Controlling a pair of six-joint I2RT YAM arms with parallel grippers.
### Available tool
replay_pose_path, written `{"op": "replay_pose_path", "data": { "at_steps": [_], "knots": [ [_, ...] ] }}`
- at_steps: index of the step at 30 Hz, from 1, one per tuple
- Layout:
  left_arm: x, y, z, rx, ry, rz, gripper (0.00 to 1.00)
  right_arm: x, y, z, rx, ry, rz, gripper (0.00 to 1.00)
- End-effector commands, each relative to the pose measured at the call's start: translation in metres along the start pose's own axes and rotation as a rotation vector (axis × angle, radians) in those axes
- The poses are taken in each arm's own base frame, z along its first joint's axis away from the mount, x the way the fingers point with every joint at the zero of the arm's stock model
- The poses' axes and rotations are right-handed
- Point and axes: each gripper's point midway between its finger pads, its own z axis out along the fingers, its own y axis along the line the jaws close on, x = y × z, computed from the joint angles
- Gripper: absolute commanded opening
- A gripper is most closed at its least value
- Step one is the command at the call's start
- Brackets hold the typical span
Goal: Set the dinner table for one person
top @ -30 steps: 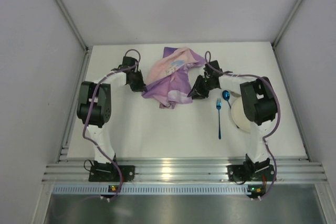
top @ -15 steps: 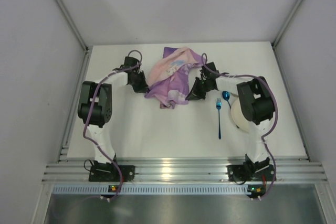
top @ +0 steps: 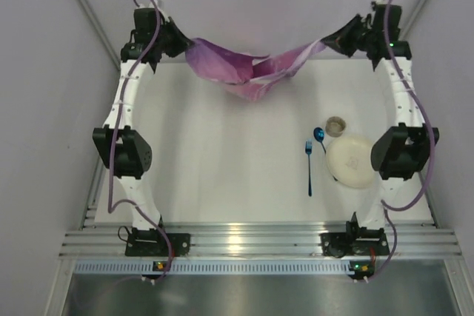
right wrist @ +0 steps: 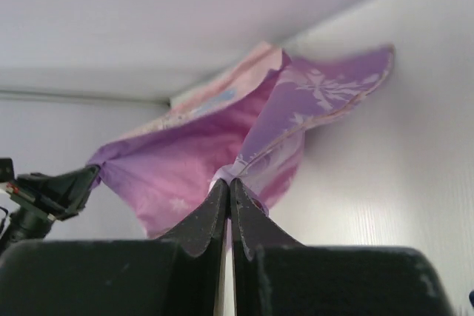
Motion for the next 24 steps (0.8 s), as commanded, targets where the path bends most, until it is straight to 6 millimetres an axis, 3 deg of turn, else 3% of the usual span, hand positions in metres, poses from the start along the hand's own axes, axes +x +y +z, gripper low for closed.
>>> {"op": "replay_pose_path", "data": {
  "at_steps": [1, 4, 7, 9, 13, 18, 24],
  "knots": [
    [-0.065, -0.064, -0.065, 0.131, -0.176, -0.017, 0.0, -0.047, 0.063, -0.082, -0.119, -0.115, 0.0, 0.0],
    [-0.091, -0.077, -0.106, 0.149, -0.277, -0.036, 0.0, -0.065, 0.077, -0.12, -0.162, -0.177, 0.026, 0.0],
    [-0.098, -0.077, -0.141, 0.134, -0.332, -0.056, 0.0, -0.057, 0.099, -0.16, -0.219, -0.194, 0.014, 0.0],
    [-0.097, -0.079, -0.161, 0.127, -0.354, -0.062, 0.0, -0.049, 0.102, -0.17, -0.234, -0.179, 0.027, 0.0],
    [-0.099, -0.078, -0.182, 0.096, -0.393, -0.052, 0.0, -0.038, 0.113, -0.187, -0.266, -0.172, 0.023, 0.0],
    [-0.101, -0.064, -0.167, 0.067, -0.379, -0.066, 0.0, -0.049, 0.117, -0.179, -0.287, -0.164, 0.043, 0.0],
    [-0.113, -0.061, -0.121, 0.104, -0.355, -0.076, 0.0, -0.081, 0.102, -0.13, -0.324, -0.139, 0.133, 0.0]
  ]
}}
